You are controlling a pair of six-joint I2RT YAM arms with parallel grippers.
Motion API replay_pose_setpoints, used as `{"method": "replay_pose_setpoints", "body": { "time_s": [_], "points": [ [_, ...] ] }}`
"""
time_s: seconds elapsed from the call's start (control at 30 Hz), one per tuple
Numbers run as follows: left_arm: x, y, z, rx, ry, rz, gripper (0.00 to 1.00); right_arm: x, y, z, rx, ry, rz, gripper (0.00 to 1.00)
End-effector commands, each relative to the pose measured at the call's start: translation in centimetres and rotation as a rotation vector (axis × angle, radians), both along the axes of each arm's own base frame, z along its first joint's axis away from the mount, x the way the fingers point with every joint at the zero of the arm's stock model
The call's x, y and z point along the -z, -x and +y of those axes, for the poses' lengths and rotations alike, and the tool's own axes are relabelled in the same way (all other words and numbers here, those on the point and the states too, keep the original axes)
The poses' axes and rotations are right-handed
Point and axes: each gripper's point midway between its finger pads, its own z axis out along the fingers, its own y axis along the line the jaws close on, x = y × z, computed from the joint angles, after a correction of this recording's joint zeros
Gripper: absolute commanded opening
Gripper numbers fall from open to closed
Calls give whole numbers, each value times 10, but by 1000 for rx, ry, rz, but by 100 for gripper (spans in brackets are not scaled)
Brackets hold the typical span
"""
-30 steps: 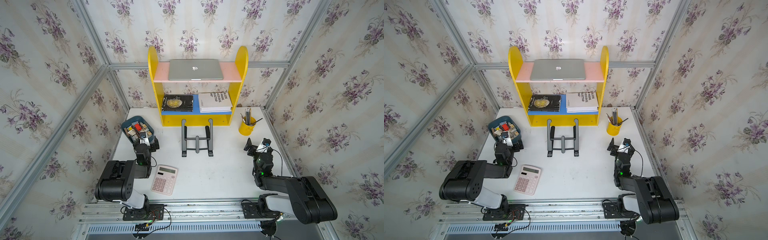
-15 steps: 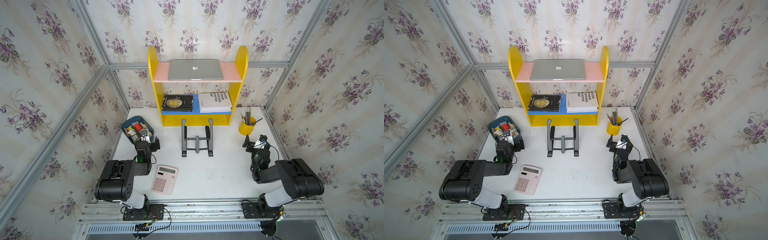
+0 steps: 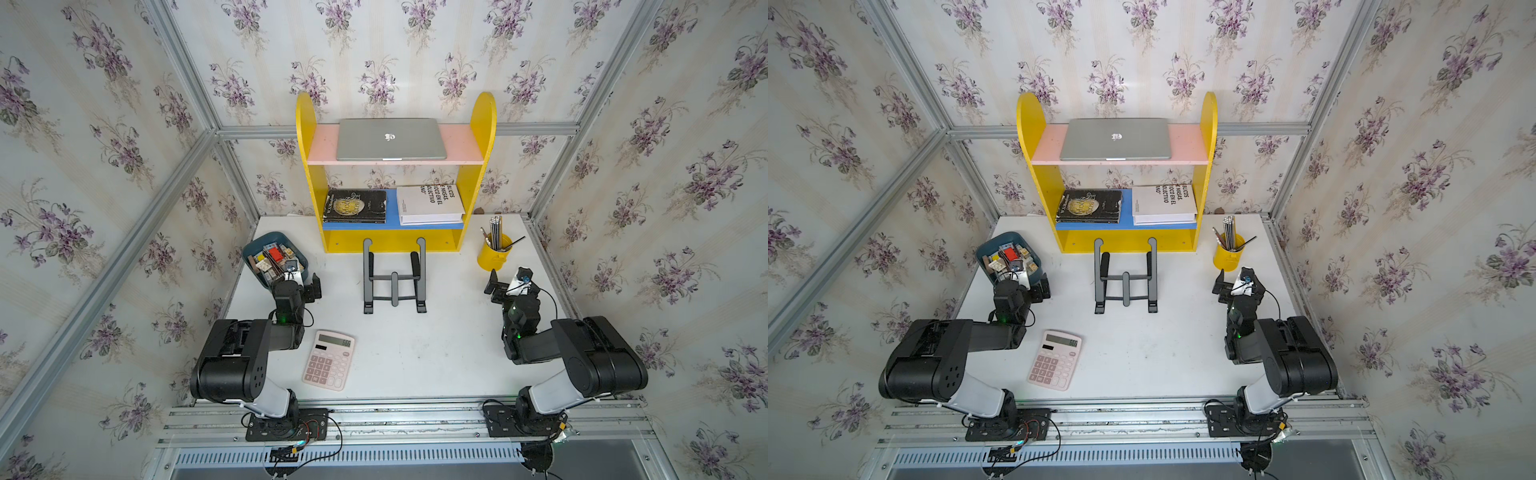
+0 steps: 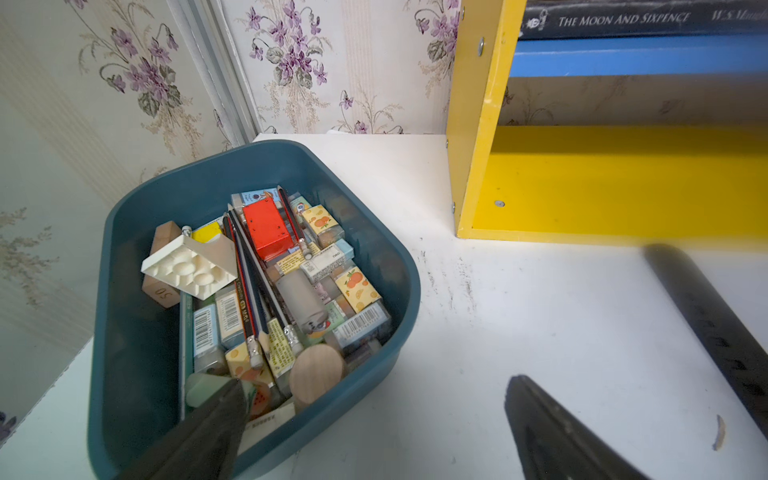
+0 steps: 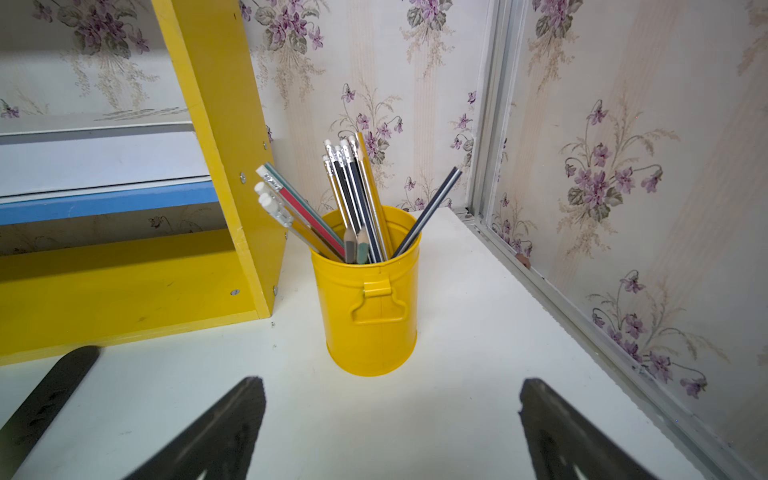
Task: Close the laptop lid and set it aside
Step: Reset both arms
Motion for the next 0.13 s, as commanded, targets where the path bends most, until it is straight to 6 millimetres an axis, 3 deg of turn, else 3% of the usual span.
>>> {"method": "replay_pose_setpoints", "body": {
  "time_s": [0.0, 0.1],
  "points": [
    [-2, -1, 0, 0, -7, -6, 100, 1, 0, 4, -32, -7, 1, 100],
    [-2, -1, 0, 1, -9, -9, 100, -1, 1, 12, -72, 8, -3, 100]
  ]
}}
